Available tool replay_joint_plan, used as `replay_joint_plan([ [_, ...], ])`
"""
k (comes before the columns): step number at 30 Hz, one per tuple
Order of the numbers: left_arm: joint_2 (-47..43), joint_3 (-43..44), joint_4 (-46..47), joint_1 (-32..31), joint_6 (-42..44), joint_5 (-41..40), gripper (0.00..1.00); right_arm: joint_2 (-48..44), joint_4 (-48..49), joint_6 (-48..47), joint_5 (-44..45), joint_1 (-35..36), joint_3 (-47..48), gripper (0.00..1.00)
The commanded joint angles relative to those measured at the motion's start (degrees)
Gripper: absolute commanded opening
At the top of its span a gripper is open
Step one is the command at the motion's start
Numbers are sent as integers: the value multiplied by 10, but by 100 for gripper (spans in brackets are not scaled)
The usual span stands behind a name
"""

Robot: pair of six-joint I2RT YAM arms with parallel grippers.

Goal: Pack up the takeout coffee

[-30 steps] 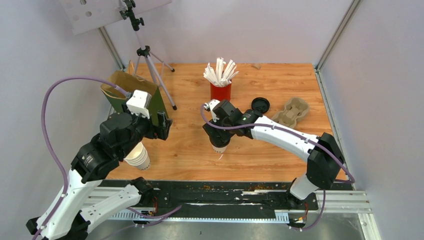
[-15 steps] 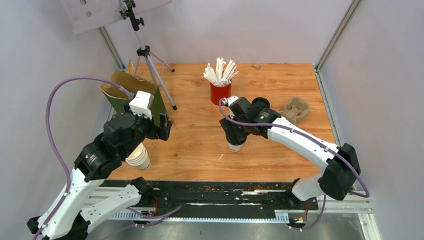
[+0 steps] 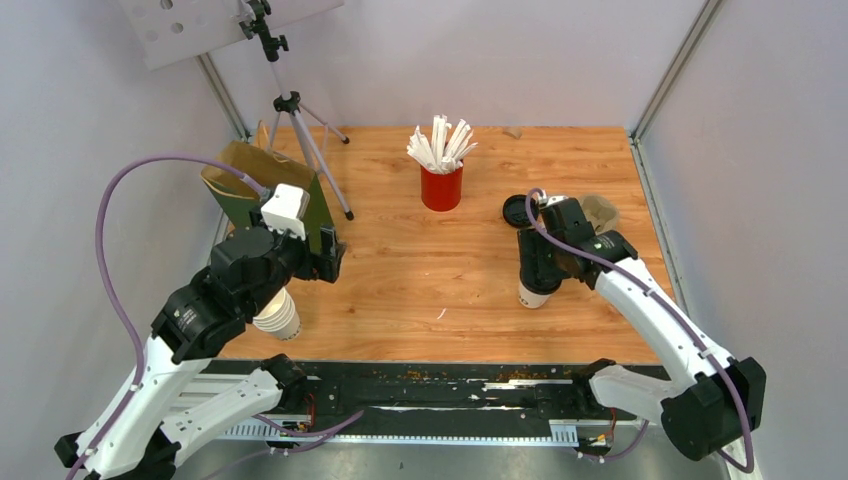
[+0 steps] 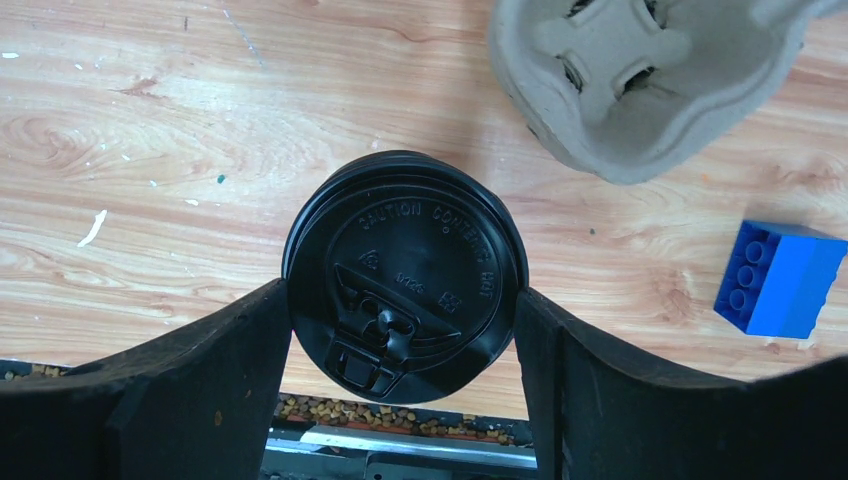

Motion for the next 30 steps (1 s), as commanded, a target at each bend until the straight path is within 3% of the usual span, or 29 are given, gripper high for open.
replay_joint_plan([
  [1, -5, -5, 24, 0, 0, 2, 100, -24, 27, 21, 7, -21, -22, 73],
  [8, 11, -17, 4, 0, -22, 11, 100, 0, 32, 27, 8, -37, -30, 76],
  [14, 54, -22, -36, 0, -84, 10, 100, 8, -2, 33, 16, -38, -2, 88],
  [19, 56, -23, -76, 0, -131, -53, 100, -8, -33, 25, 8, -37, 49, 100],
  [27, 22, -47, -153, 1, -237, -194, 100, -32, -45, 25, -44, -37, 90, 99],
  [30, 5, -62, -168, 1, -274, -222, 91, -46, -38, 29, -53, -37, 99, 98],
])
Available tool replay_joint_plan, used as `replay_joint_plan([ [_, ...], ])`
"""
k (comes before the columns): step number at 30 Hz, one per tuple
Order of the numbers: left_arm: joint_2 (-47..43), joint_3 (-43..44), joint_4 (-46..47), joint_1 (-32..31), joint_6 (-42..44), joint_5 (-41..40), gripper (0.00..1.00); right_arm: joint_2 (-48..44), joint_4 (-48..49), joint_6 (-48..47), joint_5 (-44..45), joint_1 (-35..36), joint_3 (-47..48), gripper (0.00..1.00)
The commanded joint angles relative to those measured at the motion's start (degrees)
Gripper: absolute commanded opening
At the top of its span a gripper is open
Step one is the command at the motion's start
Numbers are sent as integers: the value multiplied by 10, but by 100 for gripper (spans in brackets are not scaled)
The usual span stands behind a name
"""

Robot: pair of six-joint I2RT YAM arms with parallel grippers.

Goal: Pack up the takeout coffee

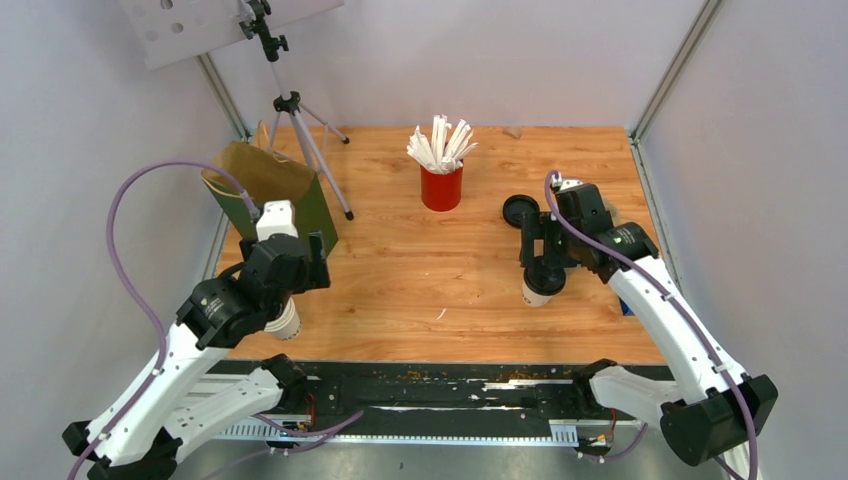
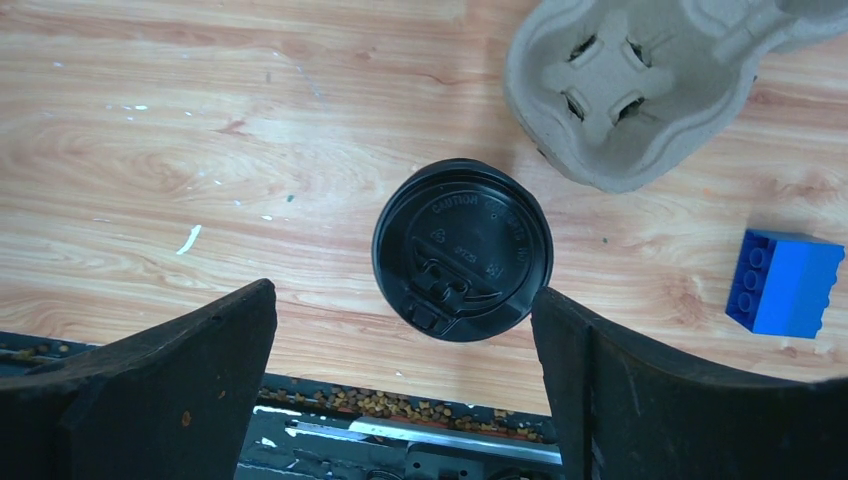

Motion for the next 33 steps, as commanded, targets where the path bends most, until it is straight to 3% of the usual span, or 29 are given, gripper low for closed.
replay_joint_plan([
  [1, -24, -21, -38, 1, -86, -85, 85, -28, 3, 6, -23, -2, 33, 98],
  [7, -35, -72, -67, 5, -159, -122, 70, -42, 4, 3, -30, -3, 36, 98],
  [11, -52, -105, -63, 11, -190, -142, 55, -50, 5, 1, -32, -2, 33, 98],
  [19, -62, -146, -47, 28, -208, -140, 46, -53, 7, 1, -37, -2, 34, 98],
  [31, -79, -120, -64, 28, -184, -163, 0, -55, 17, 6, -46, -2, 21, 98],
  [33, -81, -115, -68, 28, -181, -169, 0, -56, 19, 6, -45, -2, 19, 98],
])
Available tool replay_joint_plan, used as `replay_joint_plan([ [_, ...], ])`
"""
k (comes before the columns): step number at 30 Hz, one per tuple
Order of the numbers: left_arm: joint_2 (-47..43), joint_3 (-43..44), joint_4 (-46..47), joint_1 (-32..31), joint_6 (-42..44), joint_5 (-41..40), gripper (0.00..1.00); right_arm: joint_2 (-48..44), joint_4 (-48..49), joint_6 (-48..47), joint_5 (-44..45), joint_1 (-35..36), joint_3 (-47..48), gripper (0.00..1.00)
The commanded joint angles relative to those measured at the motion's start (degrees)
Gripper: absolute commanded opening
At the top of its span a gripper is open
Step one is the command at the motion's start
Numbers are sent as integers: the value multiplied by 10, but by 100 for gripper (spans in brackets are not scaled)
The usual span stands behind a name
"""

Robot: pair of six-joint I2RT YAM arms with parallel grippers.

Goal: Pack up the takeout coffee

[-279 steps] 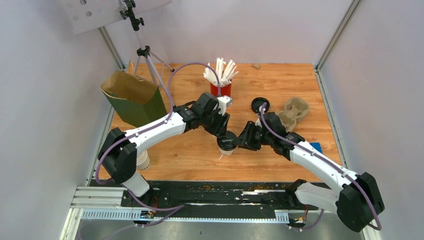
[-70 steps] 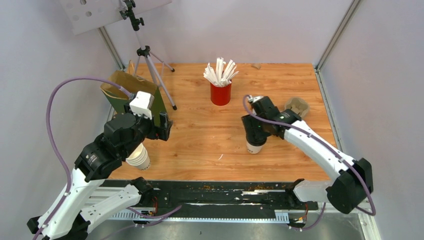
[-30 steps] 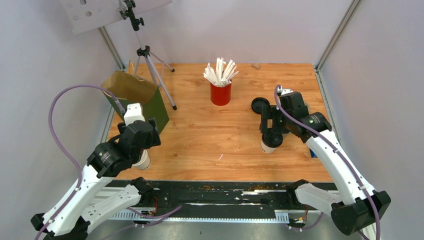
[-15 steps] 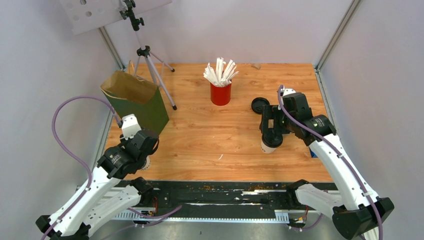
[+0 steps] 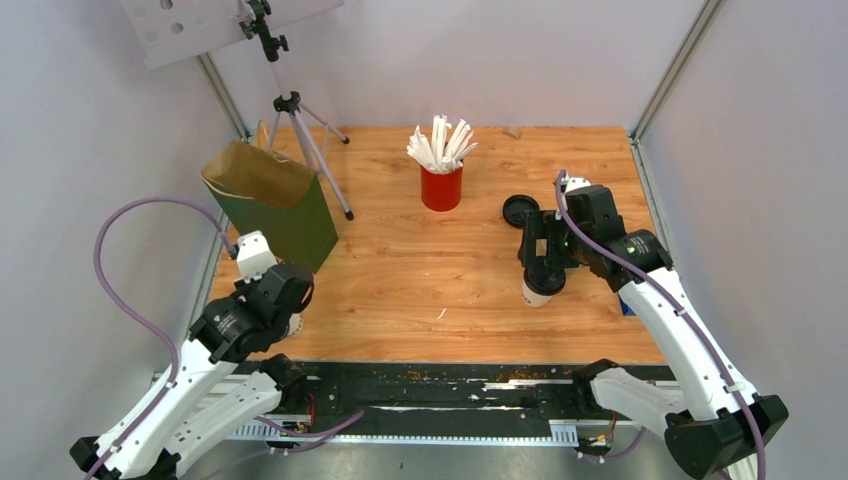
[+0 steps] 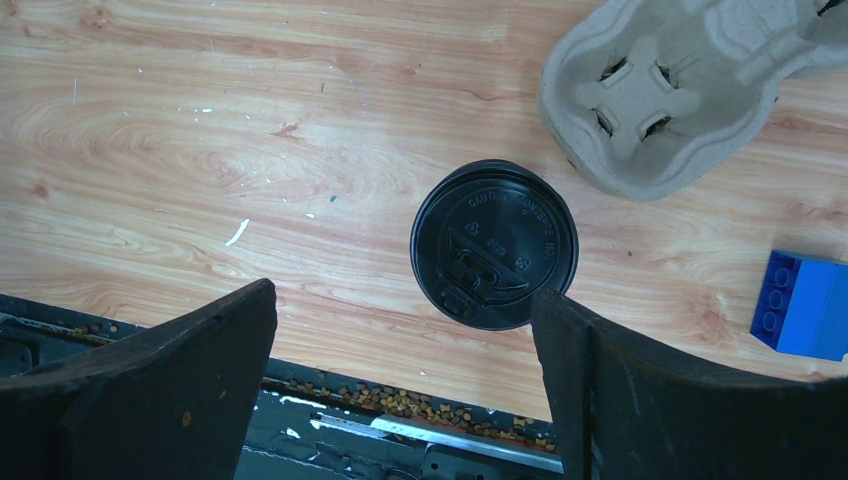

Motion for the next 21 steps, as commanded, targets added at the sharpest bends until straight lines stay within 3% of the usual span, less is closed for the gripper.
replay_joint_plan([
  [1, -8, 30, -2, 4, 0, -38, 0, -14, 20, 5, -5, -2, 4, 98],
  [7, -10, 37, 0, 4, 23, -40, 1, -16, 23, 8, -25, -2, 0, 98],
  [11, -3, 38, 11, 4, 44, -36, 9, -22, 29, 8, -27, -1, -4, 98],
  [14, -6, 32, 18, 4, 45, -29, 0, -18, 28, 7, -30, -1, -1, 98],
  [18, -8, 31, 22, 3, 49, -25, 0, -18, 27, 7, -32, -1, 2, 98],
  [21, -6, 33, 23, 4, 57, -22, 15, -20, 28, 8, -32, -1, 2, 98],
])
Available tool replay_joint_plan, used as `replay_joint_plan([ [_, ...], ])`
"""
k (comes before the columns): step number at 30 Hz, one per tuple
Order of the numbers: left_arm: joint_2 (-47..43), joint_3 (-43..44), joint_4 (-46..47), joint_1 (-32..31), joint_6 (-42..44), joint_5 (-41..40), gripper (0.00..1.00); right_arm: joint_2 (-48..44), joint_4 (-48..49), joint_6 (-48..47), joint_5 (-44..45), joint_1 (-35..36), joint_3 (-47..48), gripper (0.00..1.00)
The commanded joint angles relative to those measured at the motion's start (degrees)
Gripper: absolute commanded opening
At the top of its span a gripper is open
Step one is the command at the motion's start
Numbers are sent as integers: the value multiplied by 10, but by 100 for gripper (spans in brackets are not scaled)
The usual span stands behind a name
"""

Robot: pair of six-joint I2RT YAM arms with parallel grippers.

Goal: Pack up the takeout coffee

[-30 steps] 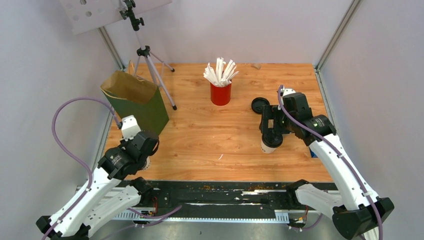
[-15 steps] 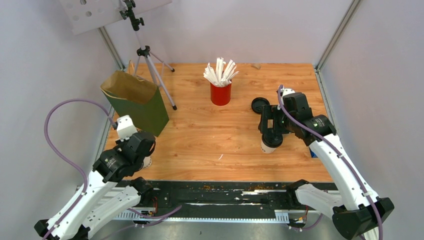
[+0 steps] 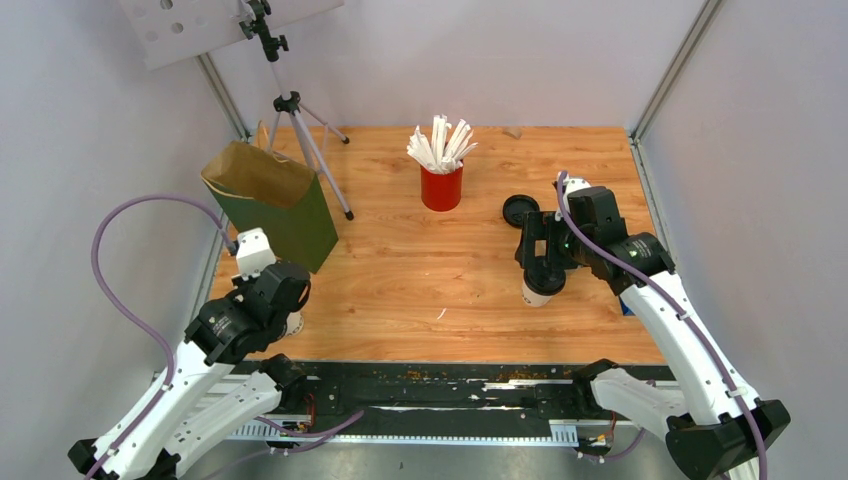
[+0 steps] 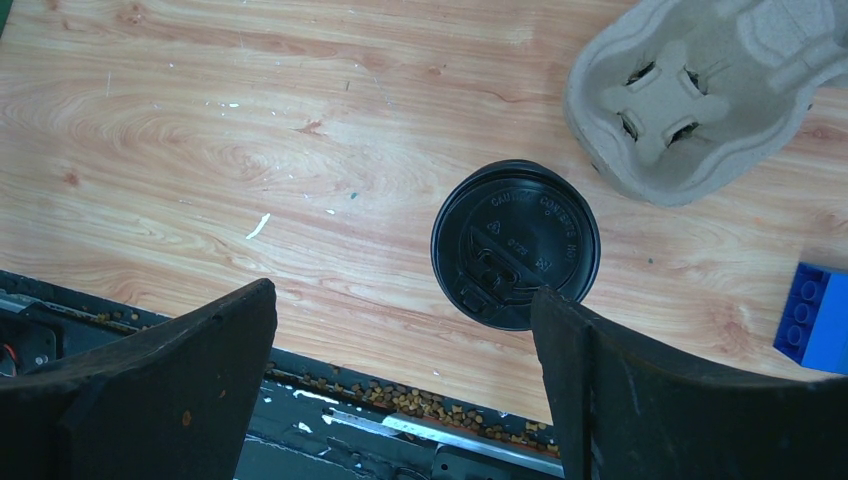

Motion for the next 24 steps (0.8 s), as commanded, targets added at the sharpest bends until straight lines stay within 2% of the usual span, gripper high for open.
replay_joint_plan([
  [1, 0, 14, 26, 4, 12, -4, 17, -10, 20, 8, -6, -1, 7, 98],
  [2, 0, 14, 29, 4, 17, 0, 16, -10, 20, 8, -6, -1, 6, 98],
  [4, 0, 14, 33, 4, 20, 5, 0, -10, 21, 8, -8, -1, 5, 98],
  [10, 6, 24, 28, 4, 27, -9, 0, -11, 20, 7, -7, -2, 4, 98],
  [13, 13, 28, 32, 3, 33, -4, 8, -10, 23, 6, -7, -1, 1, 98],
  [18, 23, 36, 33, 4, 40, -5, 12, -11, 24, 6, -8, -1, -4, 99],
  [20, 27, 39, 32, 4, 42, -6, 10, -12, 25, 6, -8, -1, -6, 98],
  [22, 29, 44, 31, 4, 46, -5, 1, -12, 26, 6, -9, -1, -6, 98],
  [24, 31, 51, 28, 4, 47, -6, 0, -12, 27, 6, -10, -1, -7, 99],
])
